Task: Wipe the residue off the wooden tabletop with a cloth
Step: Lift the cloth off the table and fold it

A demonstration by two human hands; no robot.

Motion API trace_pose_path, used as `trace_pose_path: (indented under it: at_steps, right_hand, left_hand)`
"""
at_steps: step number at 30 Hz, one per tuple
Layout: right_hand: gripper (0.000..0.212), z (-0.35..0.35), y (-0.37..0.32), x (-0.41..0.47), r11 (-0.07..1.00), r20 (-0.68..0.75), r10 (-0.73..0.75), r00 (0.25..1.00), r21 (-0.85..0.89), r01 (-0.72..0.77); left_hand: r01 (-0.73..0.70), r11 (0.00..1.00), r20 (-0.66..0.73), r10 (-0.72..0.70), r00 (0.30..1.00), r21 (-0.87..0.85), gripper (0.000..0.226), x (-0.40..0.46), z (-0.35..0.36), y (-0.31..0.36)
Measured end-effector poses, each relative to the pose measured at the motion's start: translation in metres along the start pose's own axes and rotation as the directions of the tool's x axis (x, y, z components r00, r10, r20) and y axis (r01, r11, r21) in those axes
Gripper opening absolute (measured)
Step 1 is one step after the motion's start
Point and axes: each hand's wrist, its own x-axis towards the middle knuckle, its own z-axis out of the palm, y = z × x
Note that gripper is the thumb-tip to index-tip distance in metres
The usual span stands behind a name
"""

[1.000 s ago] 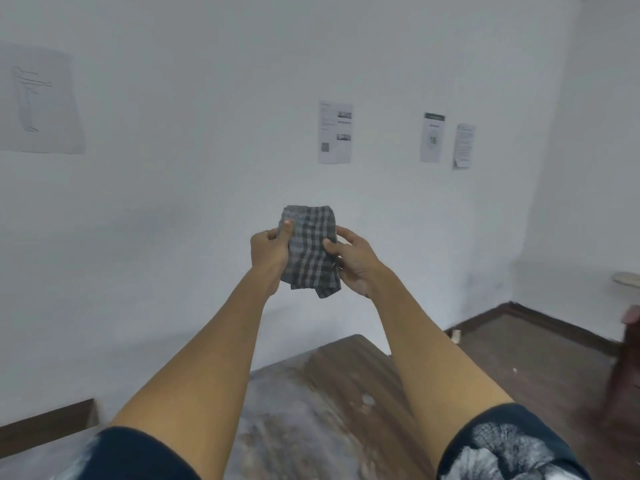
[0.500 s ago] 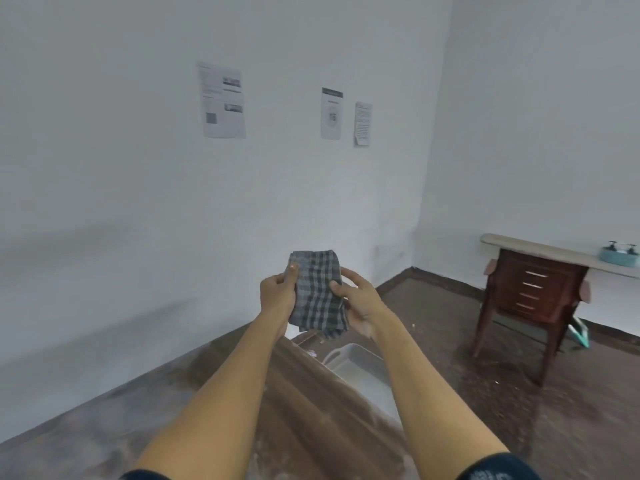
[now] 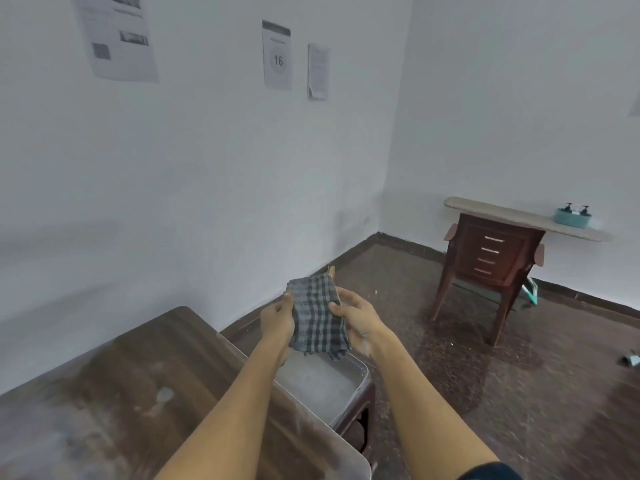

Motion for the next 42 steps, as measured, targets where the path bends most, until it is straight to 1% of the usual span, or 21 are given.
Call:
trace_pose_path:
  at_steps: [5, 8, 10, 13, 16, 18, 21, 24, 28, 30, 32, 34, 36, 38, 42]
  right_hand:
    - [0.03, -0.03, 0.024, 0.053, 0.996, -0.036, 0.049, 0.998, -0.067, -0.051]
    - [0.028, -0.042, 0.044, 0.086, 0.989, -0.045, 0.1, 0.994, -0.105, -0.104]
    - [0.029, -0.051, 0.06, 0.109, 0.978, -0.058, 0.139, 0.989, -0.15, -0.146]
    - [0.029, -0.063, 0.083, 0.139, 0.954, -0.098, 0.186, 0.978, -0.219, -0.203]
    - [0.03, -0.078, 0.108, 0.166, 0.917, -0.172, 0.245, 0.954, -0.279, -0.286]
    - [0.033, -0.089, 0.126, 0.186, 0.881, -0.214, 0.279, 0.936, -0.33, -0.338]
    - [0.036, -0.106, 0.156, 0.221, 0.824, -0.223, 0.342, 0.913, -0.396, -0.405]
    - [0.037, -0.118, 0.188, 0.258, 0.736, -0.211, 0.393, 0.895, -0.511, -0.444]
    - [0.039, -0.128, 0.224, 0.302, 0.613, -0.181, 0.448, 0.875, -0.651, -0.448]
    - [0.039, -0.134, 0.243, 0.326, 0.554, -0.165, 0.475, 0.865, -0.707, -0.439]
    - [0.04, -0.14, 0.261, 0.344, 0.509, -0.151, 0.486, 0.861, -0.752, -0.419]
    - [0.045, -0.143, 0.276, 0.357, 0.469, -0.158, 0.493, 0.856, -0.78, -0.414]
    - [0.049, -0.146, 0.285, 0.364, 0.449, -0.166, 0.488, 0.857, -0.795, -0.409]
    - [0.049, -0.148, 0.292, 0.368, 0.441, -0.189, 0.457, 0.869, -0.8, -0.406]
    - [0.044, -0.149, 0.298, 0.37, 0.467, -0.259, 0.39, 0.884, -0.772, -0.432]
  left_hand:
    - [0.125, 0.99, -0.03, -0.124, 0.992, 0.057, 0.03, 0.055, 0.027, -0.039]
    - [0.179, 0.98, -0.068, -0.174, 0.982, 0.083, 0.03, 0.088, 0.036, -0.067]
    - [0.241, 0.965, -0.11, -0.23, 0.967, 0.101, 0.032, 0.108, 0.042, -0.086]
    - [0.365, 0.929, -0.122, -0.356, 0.926, 0.06, 0.031, 0.134, 0.049, -0.118]
    - [0.474, 0.881, -0.125, -0.469, 0.875, 0.013, 0.026, 0.154, 0.056, -0.148]
    - [0.549, 0.833, -0.072, -0.553, 0.83, -0.07, 0.025, 0.17, 0.061, -0.17]
    - [0.618, 0.772, -0.001, -0.625, 0.781, -0.15, 0.028, 0.194, 0.069, -0.2]
    - [0.668, 0.733, -0.027, -0.676, 0.736, -0.129, 0.032, 0.224, 0.08, -0.239]
    - [0.702, 0.695, -0.139, -0.719, 0.681, -0.158, 0.043, 0.256, 0.092, -0.286]
    - [0.724, 0.675, -0.196, -0.736, 0.648, -0.141, 0.047, 0.271, 0.096, -0.308]
    - [0.742, 0.657, -0.223, -0.75, 0.623, -0.136, 0.046, 0.284, 0.097, -0.332]
    - [0.743, 0.648, -0.257, -0.756, 0.602, -0.166, 0.039, 0.296, 0.097, -0.351]
    - [0.732, 0.656, -0.286, -0.749, 0.598, -0.184, 0.034, 0.302, 0.096, -0.362]
    - [0.734, 0.661, -0.324, -0.737, 0.594, -0.157, 0.034, 0.306, 0.097, -0.372]
    - [0.753, 0.645, -0.352, -0.739, 0.574, -0.128, 0.035, 0.308, 0.098, -0.377]
